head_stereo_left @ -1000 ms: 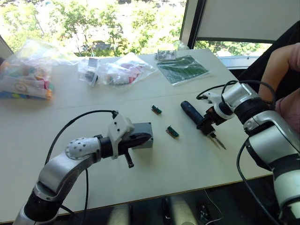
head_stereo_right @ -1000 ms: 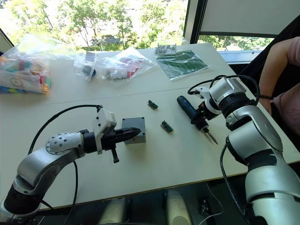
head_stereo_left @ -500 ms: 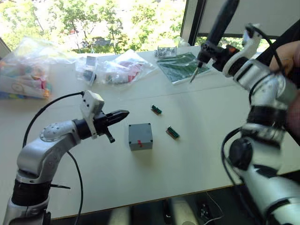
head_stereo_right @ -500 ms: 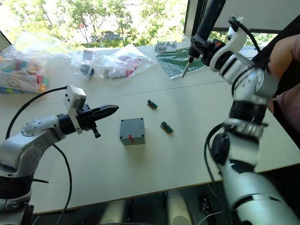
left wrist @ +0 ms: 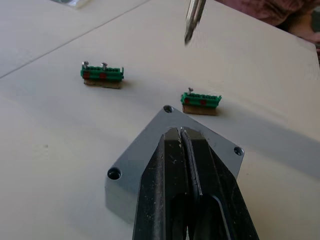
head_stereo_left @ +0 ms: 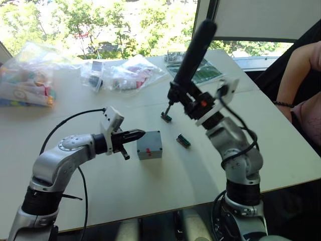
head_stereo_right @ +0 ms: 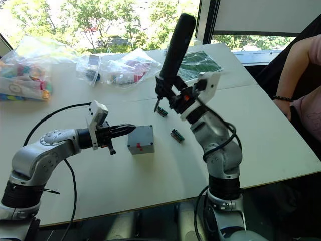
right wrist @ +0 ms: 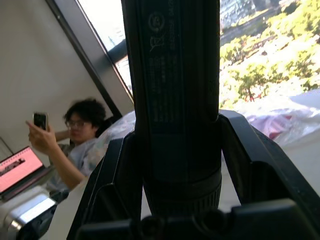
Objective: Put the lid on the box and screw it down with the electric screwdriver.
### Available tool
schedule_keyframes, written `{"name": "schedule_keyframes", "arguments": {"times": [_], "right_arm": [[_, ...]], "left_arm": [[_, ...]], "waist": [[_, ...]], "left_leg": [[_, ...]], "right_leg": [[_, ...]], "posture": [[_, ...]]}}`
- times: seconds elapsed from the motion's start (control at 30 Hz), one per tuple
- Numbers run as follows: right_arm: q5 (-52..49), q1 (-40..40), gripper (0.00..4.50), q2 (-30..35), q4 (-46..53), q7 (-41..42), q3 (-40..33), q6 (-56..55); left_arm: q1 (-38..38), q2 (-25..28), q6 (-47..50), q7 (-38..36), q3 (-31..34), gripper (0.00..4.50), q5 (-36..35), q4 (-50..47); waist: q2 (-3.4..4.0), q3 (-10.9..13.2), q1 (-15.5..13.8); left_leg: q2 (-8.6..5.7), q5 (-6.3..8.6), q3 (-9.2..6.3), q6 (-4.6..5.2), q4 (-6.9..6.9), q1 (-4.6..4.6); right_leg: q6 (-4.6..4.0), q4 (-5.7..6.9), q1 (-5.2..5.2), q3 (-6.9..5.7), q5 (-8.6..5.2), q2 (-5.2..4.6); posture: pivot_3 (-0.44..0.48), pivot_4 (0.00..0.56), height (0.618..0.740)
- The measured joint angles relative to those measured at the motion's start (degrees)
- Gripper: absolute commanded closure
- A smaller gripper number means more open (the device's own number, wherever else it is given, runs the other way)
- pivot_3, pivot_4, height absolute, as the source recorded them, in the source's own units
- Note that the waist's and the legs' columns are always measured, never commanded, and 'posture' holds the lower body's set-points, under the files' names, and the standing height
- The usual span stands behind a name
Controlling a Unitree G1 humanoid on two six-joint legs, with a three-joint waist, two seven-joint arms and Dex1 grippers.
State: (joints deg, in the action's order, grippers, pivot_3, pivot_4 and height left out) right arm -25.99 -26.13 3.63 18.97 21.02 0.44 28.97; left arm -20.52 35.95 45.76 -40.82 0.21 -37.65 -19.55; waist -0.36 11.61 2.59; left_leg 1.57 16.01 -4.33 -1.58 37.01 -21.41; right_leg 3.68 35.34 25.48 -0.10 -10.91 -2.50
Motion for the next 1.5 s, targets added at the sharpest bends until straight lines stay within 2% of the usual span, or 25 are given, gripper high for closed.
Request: {"name": "schedule_keyframes", "arguments": {"times": [0.27,0.77,1.5], "right_arm": [[4.68,1.01,2.63,0.88,-1.28,2.0,5.17,-5.48],[7.33,3.22,2.63,2.08,-3.35,3.39,6.18,-9.76],[9.44,1.34,2.63,1.18,-9.18,3.46,6.8,-14.4]], "left_arm": [[0.2,-1.12,-1.53,0.23,-2.95,4.5,4.69,1.32],[2.6,-1.28,-2.6,-0.17,-4.1,4.5,7.18,-0.44],[3.16,-1.77,-4.47,-0.69,-5.28,4.5,9.04,-0.86]], "waist": [[-0.03,0.0,-0.21],[-0.03,0.0,-0.17],[-0.04,-0.02,-0.2]], "left_leg": [[-0.01,-0.01,0.01,-0.01,0.05,0.02],[-0.01,-0.01,0.01,-0.01,0.05,0.04],[-0.01,-0.01,0.01,-0.01,0.06,0.08]], "right_leg": [[-0.07,0.0,-0.04,-0.01,-0.21,-0.04],[-0.11,0.01,-0.05,0.0,-0.18,-0.04],[-0.12,0.02,-0.09,0.0,-0.18,-0.04]], "posture": [[0.0,0.15,0.74],[0.0,0.15,0.74],[0.0,0.15,0.74]]}}
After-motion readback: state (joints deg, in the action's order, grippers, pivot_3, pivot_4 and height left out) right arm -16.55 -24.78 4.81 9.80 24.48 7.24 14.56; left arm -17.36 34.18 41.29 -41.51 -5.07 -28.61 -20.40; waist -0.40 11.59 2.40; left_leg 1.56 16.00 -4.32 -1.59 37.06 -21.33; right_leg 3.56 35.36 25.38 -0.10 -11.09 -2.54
